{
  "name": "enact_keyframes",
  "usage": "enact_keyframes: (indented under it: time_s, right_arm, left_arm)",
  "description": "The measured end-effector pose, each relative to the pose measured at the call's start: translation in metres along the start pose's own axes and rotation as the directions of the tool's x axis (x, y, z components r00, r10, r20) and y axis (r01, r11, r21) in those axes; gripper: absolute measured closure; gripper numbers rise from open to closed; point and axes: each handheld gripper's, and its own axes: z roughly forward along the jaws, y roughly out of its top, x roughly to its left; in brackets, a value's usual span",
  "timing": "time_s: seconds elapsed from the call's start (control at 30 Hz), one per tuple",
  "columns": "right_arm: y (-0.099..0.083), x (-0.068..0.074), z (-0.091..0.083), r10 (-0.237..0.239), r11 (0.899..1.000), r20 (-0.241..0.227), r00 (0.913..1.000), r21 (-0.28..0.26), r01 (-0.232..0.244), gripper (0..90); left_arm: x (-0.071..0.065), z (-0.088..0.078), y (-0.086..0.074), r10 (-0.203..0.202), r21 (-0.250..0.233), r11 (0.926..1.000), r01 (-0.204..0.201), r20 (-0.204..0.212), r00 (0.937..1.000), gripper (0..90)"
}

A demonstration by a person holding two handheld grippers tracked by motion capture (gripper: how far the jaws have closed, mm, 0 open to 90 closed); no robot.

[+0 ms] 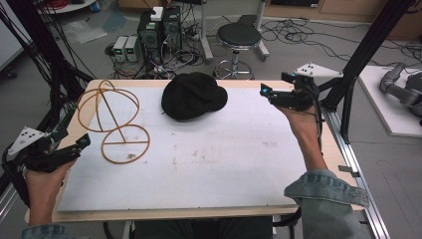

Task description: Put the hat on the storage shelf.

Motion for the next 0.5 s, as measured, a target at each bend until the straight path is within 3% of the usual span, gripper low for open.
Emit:
enact_keyframes:
  time_s: [0.27, 0.5]
  right_arm:
    - [0.042, 0.009, 0.023, -0.023, 1.000, -0.034, 0.9992, -0.021, 0.022, 15.1]
    - [0.069, 0.020, 0.048, -0.041, 0.999, -0.056, 0.9976, -0.037, 0.039, 15.2]
  left_arm:
    - [0.004, -0.005, 0.002, -0.013, -0.015, 0.9998, 0.013, -0.003, 0.9999, 17.4]
    - [0.002, -0.004, 0.003, 0.001, -0.020, 0.9998, 0.000, 0.008, 1.0000, 17.4]
